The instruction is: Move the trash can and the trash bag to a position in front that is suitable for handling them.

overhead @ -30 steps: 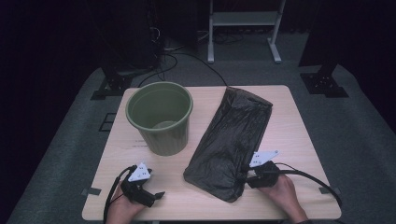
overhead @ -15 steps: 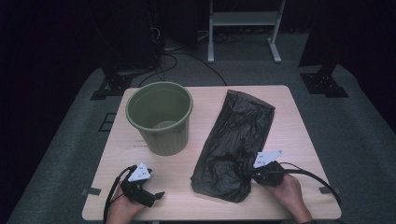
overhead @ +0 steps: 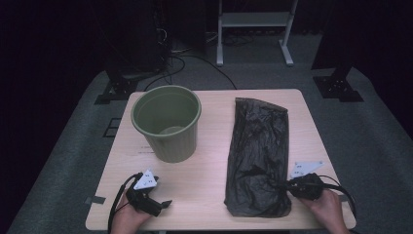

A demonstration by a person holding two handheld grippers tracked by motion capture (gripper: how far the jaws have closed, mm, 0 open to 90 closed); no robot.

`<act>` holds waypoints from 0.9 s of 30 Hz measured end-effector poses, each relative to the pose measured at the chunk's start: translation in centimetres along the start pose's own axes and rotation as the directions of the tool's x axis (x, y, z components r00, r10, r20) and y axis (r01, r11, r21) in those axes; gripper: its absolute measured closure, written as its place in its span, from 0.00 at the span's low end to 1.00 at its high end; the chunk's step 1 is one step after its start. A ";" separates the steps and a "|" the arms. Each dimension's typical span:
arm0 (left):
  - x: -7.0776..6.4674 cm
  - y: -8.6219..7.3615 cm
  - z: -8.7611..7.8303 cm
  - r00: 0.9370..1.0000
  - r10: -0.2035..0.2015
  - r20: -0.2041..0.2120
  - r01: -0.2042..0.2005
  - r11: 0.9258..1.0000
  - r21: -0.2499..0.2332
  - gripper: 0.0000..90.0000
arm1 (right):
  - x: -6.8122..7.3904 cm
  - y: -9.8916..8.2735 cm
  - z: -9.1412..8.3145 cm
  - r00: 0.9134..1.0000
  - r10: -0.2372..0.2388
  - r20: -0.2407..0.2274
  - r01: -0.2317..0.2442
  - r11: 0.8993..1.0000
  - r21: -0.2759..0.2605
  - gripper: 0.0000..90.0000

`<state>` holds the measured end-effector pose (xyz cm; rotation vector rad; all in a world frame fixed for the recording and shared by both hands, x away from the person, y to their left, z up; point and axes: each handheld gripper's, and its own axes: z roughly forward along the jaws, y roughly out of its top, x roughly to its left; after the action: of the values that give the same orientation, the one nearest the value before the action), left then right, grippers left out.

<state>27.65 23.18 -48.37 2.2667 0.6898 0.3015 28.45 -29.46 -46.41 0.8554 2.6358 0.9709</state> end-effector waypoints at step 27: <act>0.0 0.0 0.0 1.000 -0.001 -0.001 0.001 1.000 0.000 0.00 | 3.5 10.5 4.8 0.989 -0.130 -0.071 0.123 0.988 -0.094 0.30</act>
<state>27.65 23.17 -48.37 2.2666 0.6910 0.3024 32.12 -18.45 -43.26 0.6344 2.6503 1.0993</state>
